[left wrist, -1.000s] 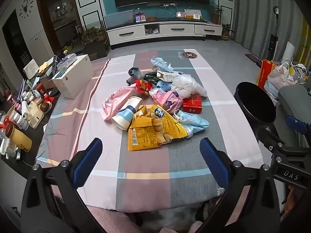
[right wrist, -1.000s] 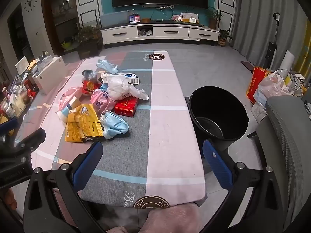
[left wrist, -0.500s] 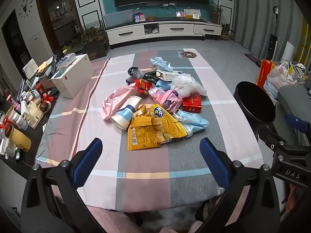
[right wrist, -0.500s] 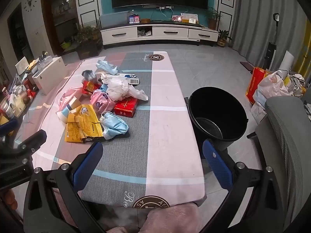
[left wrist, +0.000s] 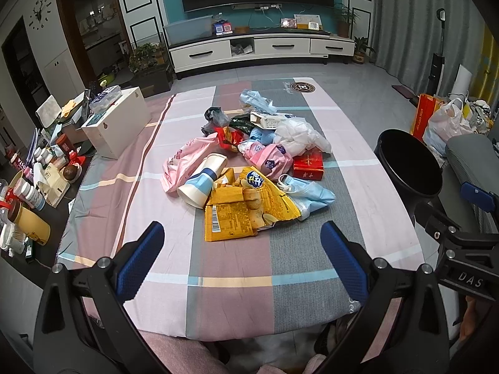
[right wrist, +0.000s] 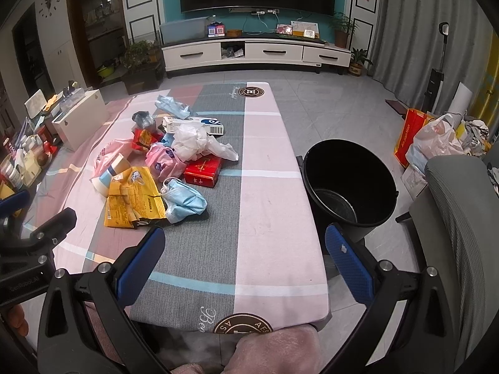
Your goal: Collect trash
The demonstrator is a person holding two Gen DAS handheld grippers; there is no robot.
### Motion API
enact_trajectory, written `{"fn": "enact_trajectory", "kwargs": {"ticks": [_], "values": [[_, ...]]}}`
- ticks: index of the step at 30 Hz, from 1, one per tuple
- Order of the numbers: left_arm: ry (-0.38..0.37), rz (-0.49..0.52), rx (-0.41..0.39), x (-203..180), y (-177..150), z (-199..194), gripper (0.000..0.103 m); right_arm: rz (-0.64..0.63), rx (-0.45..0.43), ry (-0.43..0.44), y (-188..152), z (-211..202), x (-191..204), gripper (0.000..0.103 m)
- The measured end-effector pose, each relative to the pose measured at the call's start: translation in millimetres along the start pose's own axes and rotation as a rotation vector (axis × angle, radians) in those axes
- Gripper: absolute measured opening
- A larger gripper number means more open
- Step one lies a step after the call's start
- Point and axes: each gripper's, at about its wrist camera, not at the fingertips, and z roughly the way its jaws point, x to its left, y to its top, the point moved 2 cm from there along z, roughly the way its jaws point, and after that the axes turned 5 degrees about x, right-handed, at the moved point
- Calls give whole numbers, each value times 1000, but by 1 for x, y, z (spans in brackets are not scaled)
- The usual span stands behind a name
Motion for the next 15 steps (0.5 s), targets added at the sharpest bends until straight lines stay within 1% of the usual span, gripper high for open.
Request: {"fn": "enact_trajectory", "kwargs": {"ticks": [15], "values": [[2, 2, -1, 0, 0, 0, 100, -3, -2, -1, -2, 0, 2, 100]]}}
